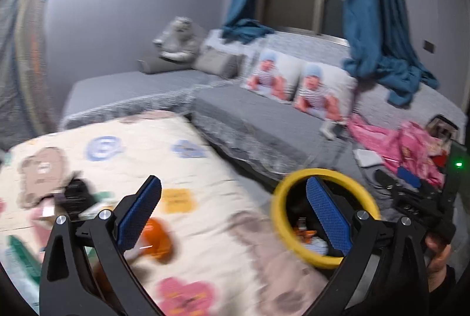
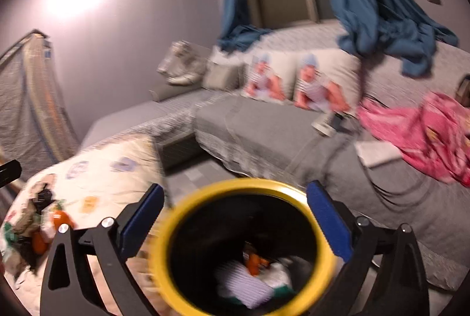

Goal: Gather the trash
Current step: 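Move both tools back over the trash pile on the bed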

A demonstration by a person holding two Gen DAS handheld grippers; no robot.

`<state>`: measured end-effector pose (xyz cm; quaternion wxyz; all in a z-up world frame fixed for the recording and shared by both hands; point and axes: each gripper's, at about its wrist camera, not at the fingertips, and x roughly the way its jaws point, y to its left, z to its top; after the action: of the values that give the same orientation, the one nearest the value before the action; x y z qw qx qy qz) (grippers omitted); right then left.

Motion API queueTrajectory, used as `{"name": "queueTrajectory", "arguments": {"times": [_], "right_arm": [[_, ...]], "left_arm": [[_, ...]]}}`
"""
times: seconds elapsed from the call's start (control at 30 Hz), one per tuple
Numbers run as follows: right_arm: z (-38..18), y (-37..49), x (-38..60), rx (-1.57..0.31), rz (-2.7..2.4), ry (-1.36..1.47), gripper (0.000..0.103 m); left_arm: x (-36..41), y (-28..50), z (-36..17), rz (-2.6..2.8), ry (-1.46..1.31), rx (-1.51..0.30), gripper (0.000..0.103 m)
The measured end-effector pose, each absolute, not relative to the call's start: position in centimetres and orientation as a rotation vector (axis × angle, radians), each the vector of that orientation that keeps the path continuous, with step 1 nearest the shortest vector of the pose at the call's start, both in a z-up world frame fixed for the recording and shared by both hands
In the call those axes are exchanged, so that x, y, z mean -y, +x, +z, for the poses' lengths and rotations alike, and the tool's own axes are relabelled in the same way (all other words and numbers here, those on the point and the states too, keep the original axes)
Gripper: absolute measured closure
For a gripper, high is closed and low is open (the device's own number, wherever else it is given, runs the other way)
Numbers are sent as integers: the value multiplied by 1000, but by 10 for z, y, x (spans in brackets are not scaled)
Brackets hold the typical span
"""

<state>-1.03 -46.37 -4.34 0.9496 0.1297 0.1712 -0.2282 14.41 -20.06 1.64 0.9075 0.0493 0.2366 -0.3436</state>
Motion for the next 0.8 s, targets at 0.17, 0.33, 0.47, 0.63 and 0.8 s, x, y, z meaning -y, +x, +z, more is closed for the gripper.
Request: {"name": "queueTrajectory", "arguments": {"times": [0.17, 0.33, 0.47, 0.63, 0.8], "right_arm": [[-31, 11, 421, -307, -308, 211, 8], [-30, 34, 374, -308, -117, 165, 8], [-34, 54, 335, -328, -12, 83, 8], [-45, 75, 299, -382, 79, 21, 8], [-52, 89, 282, -413, 153, 2, 8]], "left_arm": [[120, 145, 24, -503, 122, -473, 8], [50, 150, 15, -311, 97, -528, 8], [7, 153, -4, -192, 72, -598, 8], [-18, 153, -28, -116, 54, -672, 8], [-35, 165, -45, -80, 9, -738, 8]]}}
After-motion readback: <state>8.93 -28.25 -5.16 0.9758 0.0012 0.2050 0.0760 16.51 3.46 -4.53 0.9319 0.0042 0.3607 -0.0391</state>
